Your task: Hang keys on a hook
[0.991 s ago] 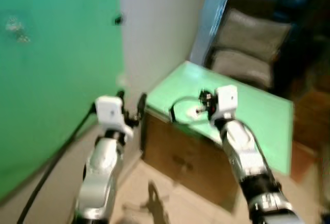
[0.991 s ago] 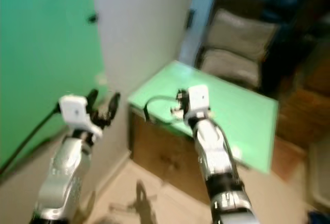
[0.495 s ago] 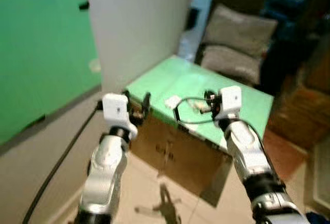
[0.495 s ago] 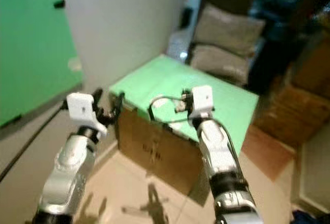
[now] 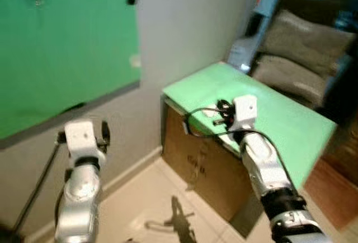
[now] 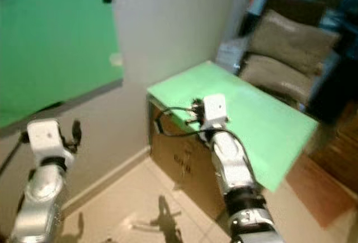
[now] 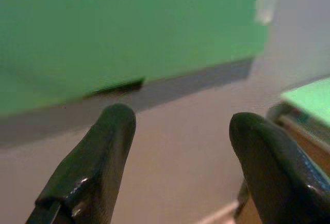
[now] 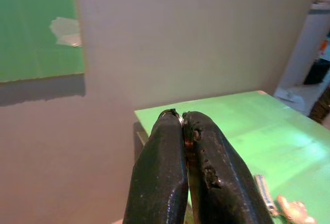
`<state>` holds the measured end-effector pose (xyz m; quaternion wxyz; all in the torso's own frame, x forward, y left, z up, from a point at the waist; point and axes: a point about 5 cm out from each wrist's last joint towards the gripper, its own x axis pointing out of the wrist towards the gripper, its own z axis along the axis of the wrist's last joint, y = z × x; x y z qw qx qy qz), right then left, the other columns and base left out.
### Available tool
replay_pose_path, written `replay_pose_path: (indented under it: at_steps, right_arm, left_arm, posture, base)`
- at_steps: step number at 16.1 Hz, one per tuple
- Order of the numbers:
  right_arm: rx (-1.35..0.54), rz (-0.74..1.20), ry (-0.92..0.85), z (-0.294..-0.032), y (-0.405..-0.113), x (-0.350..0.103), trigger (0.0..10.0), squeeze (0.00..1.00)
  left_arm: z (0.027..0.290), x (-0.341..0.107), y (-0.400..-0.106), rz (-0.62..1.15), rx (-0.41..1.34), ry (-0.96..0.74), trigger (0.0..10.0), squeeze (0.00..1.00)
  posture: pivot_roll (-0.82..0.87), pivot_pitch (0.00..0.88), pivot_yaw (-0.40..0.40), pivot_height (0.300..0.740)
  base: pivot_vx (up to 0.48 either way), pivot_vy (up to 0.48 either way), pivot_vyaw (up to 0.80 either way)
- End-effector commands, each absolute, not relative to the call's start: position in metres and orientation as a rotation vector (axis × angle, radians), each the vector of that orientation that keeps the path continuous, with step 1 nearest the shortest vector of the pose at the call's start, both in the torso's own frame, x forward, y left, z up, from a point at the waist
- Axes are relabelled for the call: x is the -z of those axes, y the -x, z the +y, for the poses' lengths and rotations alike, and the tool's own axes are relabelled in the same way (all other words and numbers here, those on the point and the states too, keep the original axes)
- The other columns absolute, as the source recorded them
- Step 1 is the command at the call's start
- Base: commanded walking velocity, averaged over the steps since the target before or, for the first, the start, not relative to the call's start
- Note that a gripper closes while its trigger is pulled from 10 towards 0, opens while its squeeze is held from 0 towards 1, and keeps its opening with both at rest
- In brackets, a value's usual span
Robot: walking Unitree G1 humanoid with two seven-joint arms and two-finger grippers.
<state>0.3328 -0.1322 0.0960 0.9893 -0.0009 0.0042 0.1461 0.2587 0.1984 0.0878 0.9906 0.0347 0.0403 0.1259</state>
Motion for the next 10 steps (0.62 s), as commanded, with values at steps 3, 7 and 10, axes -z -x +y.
replay_pose_path:
  at_steps: [3,7,10]
  right_arm:
    - [-0.297,0.013,-0.031,-0.129,-0.336,-0.096,0.0,0.00]
    - [-0.328,0.003,-0.026,-0.123,-0.337,-0.098,0.0,0.00]
    - [-0.340,0.001,-0.030,-0.120,-0.338,-0.099,0.0,0.00]
  left_arm:
    - [0.187,-0.102,-0.252,0.015,-0.208,-0.115,10.0,0.00]
    - [0.185,-0.108,-0.261,-0.003,-0.249,-0.140,10.0,0.00]
    - [0.183,-0.110,-0.267,-0.003,-0.242,-0.112,10.0,0.00]
  posture:
    - [0.13,0.000,-0.088,0.740]
    - [0.14,0.000,-0.094,0.740]
    - [0.14,0.000,-0.094,0.740]
  base:
    - [0.000,-0.154,0.44]
    - [0.000,-0.463,0.43]
    - [0.000,-0.422,0.43]
